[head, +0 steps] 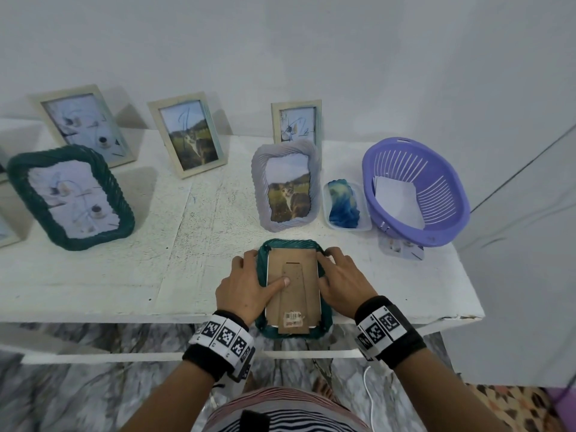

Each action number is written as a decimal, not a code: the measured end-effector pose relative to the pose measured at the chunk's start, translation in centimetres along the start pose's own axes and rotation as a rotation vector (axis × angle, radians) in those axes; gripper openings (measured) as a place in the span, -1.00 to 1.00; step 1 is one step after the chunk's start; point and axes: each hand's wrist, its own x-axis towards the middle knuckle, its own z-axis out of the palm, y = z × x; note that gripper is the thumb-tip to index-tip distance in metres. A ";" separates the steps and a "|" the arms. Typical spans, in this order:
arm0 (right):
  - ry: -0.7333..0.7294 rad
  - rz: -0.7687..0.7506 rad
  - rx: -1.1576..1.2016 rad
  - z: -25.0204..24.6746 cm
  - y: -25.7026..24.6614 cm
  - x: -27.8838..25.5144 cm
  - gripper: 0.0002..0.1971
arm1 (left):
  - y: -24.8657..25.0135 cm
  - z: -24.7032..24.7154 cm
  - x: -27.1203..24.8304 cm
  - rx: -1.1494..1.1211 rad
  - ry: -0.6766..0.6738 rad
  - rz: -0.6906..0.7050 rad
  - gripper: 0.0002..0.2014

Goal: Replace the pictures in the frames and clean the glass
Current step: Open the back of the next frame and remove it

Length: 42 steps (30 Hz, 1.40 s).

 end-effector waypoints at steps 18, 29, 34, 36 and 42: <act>0.010 0.025 -0.060 1.2 -1.4 -0.5 -0.42 | -0.2 0.1 -0.2 0.390 -0.003 0.236 -0.15; 0.098 -0.206 0.200 2.0 1.2 -3.9 -0.68 | -2.5 0.7 -1.1 0.146 0.014 0.246 0.08; 0.014 -0.376 0.151 1.8 2.9 -5.4 -0.60 | -2.5 1.1 -1.1 0.141 0.013 0.223 0.11; -0.028 -0.380 0.113 1.7 2.9 -5.5 -0.55 | -2.5 1.1 -1.1 0.151 0.013 0.230 0.10; -0.023 -0.407 0.002 1.6 2.7 -4.9 -0.59 | -2.7 1.3 -1.1 0.168 0.018 0.238 0.10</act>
